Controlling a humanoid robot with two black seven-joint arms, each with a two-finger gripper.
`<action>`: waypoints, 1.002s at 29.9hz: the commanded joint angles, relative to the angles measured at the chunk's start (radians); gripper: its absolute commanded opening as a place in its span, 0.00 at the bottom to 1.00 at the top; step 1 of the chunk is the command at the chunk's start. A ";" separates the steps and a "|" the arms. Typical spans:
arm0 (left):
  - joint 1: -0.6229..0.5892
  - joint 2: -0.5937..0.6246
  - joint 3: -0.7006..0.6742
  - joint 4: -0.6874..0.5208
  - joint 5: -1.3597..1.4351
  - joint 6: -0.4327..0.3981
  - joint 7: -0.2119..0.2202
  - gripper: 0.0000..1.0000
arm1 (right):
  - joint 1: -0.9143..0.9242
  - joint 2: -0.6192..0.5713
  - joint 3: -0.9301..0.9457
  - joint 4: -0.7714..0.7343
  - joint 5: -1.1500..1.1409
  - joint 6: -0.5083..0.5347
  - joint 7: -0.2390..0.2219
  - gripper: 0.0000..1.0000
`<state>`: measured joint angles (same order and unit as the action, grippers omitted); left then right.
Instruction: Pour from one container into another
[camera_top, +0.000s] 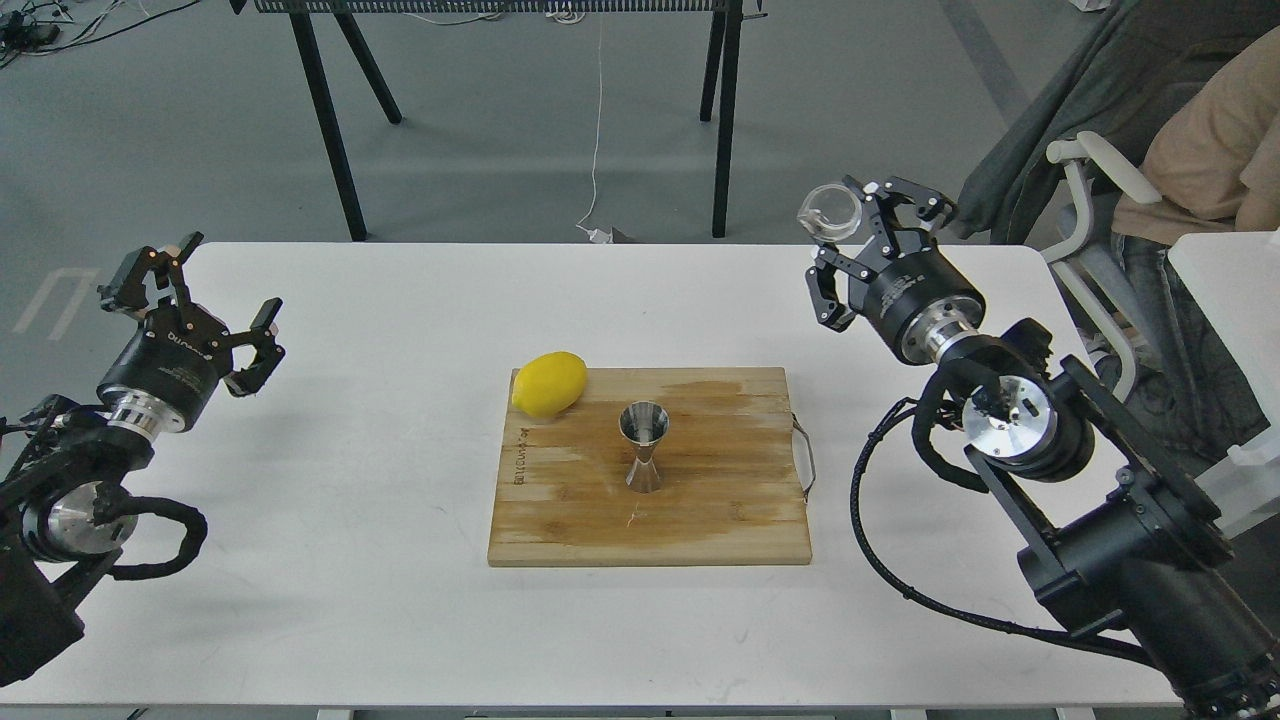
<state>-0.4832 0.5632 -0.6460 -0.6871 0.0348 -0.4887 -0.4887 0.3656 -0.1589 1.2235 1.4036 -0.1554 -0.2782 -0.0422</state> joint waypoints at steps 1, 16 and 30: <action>-0.002 -0.008 0.000 0.000 0.000 0.000 0.000 0.99 | -0.091 0.009 0.164 -0.024 0.221 -0.007 0.001 0.39; 0.002 -0.023 0.000 0.000 0.000 0.000 0.000 0.99 | -0.201 0.004 0.301 -0.282 0.562 -0.047 -0.005 0.39; 0.002 -0.025 0.000 0.001 0.000 0.000 0.000 0.99 | -0.205 0.009 0.286 -0.313 0.568 -0.093 -0.005 0.40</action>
<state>-0.4817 0.5389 -0.6458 -0.6872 0.0354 -0.4887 -0.4887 0.1647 -0.1506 1.5144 1.0907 0.4125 -0.3600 -0.0476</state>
